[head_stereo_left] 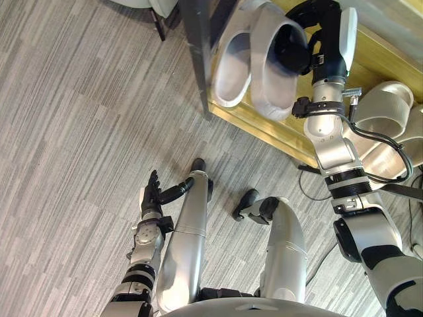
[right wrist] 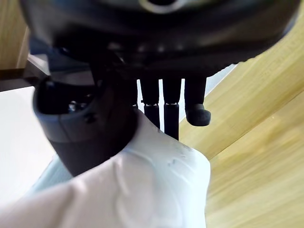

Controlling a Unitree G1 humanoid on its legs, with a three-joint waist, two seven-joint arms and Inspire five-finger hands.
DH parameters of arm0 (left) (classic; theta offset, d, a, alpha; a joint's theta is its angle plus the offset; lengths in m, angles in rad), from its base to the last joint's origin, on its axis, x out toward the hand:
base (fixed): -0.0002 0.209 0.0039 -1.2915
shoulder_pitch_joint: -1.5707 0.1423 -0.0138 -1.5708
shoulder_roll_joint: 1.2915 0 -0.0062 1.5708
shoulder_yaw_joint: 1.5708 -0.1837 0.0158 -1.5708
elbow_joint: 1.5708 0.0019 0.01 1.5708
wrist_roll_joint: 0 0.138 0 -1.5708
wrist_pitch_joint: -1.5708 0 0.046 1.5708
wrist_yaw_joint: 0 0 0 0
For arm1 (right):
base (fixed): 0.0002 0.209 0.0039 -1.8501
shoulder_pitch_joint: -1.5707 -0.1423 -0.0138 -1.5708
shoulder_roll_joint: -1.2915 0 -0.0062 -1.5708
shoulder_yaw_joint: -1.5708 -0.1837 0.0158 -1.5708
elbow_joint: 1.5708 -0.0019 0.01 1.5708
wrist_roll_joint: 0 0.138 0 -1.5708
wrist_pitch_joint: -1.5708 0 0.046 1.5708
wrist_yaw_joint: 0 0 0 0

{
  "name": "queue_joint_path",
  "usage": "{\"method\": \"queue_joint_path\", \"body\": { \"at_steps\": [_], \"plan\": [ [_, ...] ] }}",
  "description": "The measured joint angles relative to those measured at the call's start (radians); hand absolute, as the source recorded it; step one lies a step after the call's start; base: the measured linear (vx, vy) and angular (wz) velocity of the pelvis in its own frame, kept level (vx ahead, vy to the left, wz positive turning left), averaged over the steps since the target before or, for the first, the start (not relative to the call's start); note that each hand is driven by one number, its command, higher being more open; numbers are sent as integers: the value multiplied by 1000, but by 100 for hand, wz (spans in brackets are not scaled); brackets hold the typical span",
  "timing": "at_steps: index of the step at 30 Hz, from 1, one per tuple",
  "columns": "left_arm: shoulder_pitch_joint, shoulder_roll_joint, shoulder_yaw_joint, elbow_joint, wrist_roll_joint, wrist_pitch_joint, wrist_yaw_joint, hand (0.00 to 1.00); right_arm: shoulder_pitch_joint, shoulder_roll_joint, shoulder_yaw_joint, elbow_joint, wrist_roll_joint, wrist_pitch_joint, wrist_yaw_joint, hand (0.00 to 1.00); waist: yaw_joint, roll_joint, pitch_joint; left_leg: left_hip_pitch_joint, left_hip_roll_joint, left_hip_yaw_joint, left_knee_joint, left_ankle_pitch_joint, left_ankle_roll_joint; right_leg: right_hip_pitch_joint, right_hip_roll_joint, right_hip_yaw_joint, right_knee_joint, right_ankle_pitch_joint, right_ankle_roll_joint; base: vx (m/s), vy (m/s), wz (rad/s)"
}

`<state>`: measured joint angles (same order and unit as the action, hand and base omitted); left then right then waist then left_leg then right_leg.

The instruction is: Organize the slippers on the shoe rack

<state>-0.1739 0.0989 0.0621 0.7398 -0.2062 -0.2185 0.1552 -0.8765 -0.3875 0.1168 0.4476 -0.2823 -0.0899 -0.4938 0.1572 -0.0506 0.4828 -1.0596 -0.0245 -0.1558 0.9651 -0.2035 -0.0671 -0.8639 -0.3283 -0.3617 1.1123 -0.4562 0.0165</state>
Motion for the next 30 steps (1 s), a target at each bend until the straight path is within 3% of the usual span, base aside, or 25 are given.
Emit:
{"method": "queue_joint_path", "body": {
  "at_steps": [15,27,28,30],
  "plan": [
    [-20,-10,-10,12,1,7,32,100,-23,39,-60,89,-2,45,-109,0,6,3,-4,-14,-16,-5,-8,9,-1,-9,-21,-15,14,-16,-9,-11,21,5],
    [-33,-17,-20,33,5,34,50,100,66,67,-118,90,-54,85,-133,0,7,26,-27,-5,-13,-2,-12,9,-1,-5,-19,-12,15,-17,-10,-1,14,0],
    [-33,-17,-20,35,10,35,52,100,69,67,-118,90,-54,87,-133,100,6,27,-30,-2,-12,-1,-14,10,-2,-4,-19,-11,14,-17,-10,0,0,0],
    [-33,-18,-21,40,20,35,54,100,81,68,-117,91,-72,89,-133,100,7,29,-35,2,-11,0,-19,11,-3,-2,-17,-10,12,-17,-10,0,0,0]
  ]
}}
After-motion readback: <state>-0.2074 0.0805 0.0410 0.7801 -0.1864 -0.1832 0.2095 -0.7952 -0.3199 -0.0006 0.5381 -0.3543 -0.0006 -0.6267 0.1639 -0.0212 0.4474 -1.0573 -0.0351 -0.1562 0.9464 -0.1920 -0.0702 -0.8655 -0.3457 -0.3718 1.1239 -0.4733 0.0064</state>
